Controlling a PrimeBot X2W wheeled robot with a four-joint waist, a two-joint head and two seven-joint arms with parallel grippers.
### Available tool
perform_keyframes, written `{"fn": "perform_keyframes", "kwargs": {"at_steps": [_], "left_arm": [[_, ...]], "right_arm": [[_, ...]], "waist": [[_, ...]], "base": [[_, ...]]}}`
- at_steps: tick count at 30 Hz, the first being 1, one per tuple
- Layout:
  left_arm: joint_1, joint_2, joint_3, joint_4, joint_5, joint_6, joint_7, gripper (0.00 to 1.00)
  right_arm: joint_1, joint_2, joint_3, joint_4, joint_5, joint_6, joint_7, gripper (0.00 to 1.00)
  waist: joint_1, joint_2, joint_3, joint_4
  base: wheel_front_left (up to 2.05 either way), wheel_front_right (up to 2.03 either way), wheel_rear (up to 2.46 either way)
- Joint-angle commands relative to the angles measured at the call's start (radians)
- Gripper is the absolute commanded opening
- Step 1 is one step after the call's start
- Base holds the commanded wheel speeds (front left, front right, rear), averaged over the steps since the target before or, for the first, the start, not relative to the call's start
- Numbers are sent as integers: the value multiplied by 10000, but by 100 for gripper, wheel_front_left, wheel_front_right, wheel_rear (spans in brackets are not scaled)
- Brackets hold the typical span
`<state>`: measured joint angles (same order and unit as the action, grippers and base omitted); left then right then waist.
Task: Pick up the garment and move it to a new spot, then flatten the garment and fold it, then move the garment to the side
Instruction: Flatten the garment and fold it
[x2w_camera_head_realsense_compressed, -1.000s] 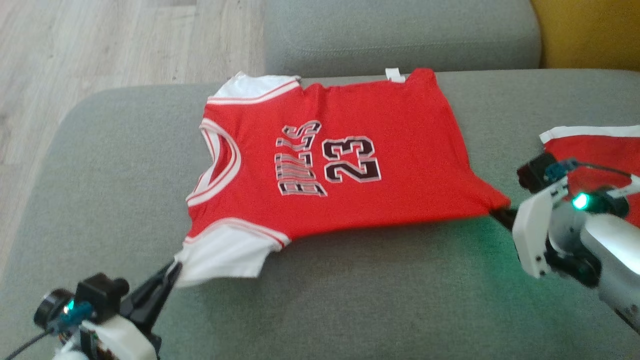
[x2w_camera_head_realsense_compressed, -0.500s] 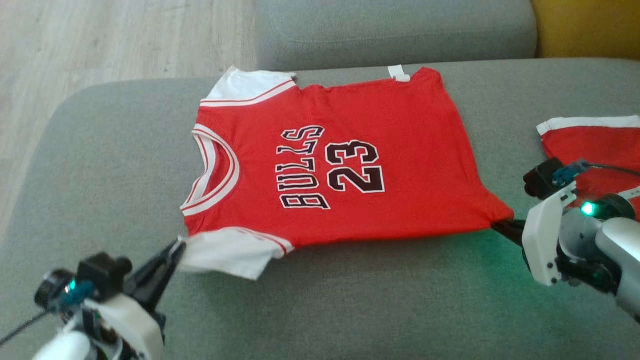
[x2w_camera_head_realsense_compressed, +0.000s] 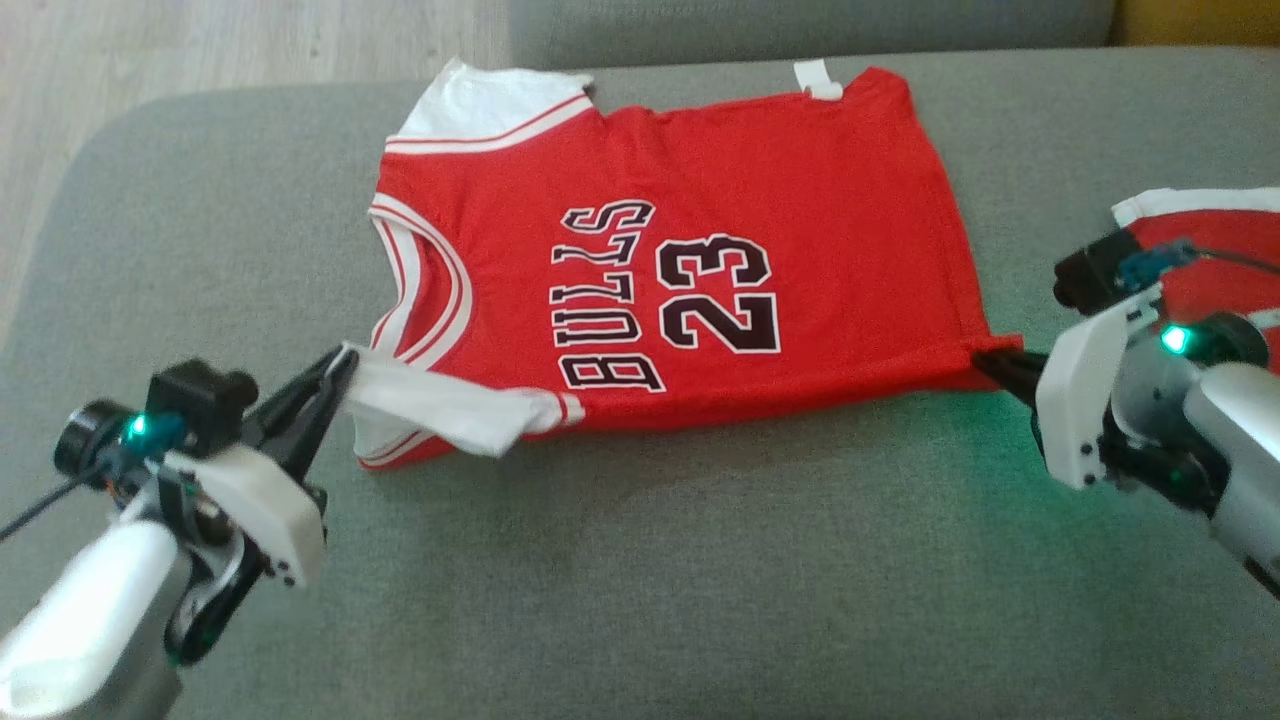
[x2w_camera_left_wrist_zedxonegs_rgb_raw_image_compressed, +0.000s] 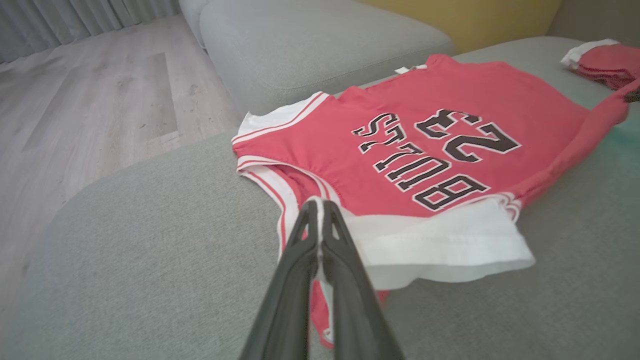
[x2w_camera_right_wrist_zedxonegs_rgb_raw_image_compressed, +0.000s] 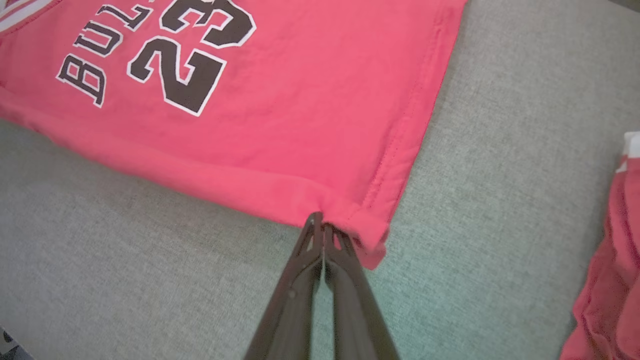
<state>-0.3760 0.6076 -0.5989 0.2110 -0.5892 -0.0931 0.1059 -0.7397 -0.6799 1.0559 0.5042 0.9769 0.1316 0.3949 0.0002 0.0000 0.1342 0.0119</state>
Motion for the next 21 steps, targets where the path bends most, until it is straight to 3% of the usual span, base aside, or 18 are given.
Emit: {"fn": "perform_keyframes", "kwargs": {"at_steps": [1, 21], "left_arm": [[-811, 277, 378, -20, 105, -48, 60, 0], [-4086, -661, -466, 3559, 480, -343, -309, 0]], "right_arm": [[-393, -76, -213, -42, -64, -9, -166, 0], [-1823, 1113, -467, 1612, -377, -9, -820, 0]], "waist": [[-2, 0, 180, 3], [-2, 0, 1316, -144]], "base": [[0, 0, 0], [0, 0, 0]]}}
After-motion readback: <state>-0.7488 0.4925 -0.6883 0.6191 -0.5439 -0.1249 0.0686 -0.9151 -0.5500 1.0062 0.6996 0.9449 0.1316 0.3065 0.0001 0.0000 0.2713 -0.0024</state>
